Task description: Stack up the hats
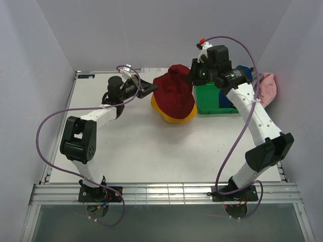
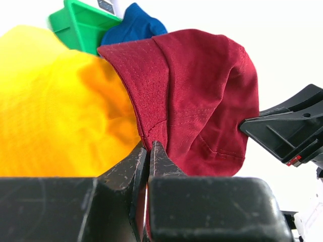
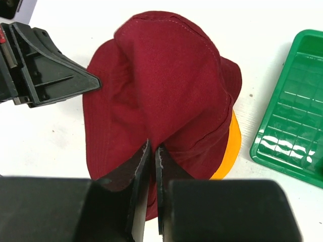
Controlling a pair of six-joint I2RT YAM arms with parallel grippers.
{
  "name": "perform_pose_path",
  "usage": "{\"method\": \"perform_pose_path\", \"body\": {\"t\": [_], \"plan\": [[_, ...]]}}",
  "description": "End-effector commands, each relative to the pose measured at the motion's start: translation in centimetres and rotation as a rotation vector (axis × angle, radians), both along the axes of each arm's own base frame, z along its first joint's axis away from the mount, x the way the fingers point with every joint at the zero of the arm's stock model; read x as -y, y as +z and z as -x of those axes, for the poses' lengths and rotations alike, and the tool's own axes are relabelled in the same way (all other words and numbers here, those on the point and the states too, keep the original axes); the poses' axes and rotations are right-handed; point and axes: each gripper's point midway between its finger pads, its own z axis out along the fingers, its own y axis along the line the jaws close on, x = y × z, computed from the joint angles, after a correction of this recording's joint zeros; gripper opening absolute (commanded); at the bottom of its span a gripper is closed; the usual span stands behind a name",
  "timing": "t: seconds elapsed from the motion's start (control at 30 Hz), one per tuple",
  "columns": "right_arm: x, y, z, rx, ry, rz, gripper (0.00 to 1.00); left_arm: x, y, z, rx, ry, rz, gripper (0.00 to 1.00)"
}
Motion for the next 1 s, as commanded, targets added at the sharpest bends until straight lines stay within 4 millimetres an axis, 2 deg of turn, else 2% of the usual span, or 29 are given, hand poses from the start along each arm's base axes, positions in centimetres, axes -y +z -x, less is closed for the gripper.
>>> {"method": "perform_pose_path", "body": {"t": [0.0, 0.3, 0.6, 0.8, 0.97], "plan": [[-0.2, 1.5, -0.2, 0.074, 0.005, -0.020, 0.14, -1.0, 0.5, 0.4, 0.047, -0.001, 0.007, 0.00], [-1.0, 0.0, -0.3, 0.058, 0.031, -0.029, 0.18, -1.7, -1.7, 0.2, 0.016, 0.008, 0.000, 0.00], [-1.8, 0.5, -0.2, 0.070, 0.053, -0.052, 0.26, -2.7, -4.5, -0.1, -0.032, 0.021, -0.005, 0.00], [-2.2, 0.5, 0.1, 0.072, 0.065, -0.063, 0.33, -2.9, -5.2, -0.1, -0.035, 0.021, -0.003, 0.00], [-1.6, -0.1, 0.2, 0.065, 0.040, -0.047, 0.40, -2.8, -5.5, -0.2, -0.038, 0.015, -0.006, 0.00]]}}
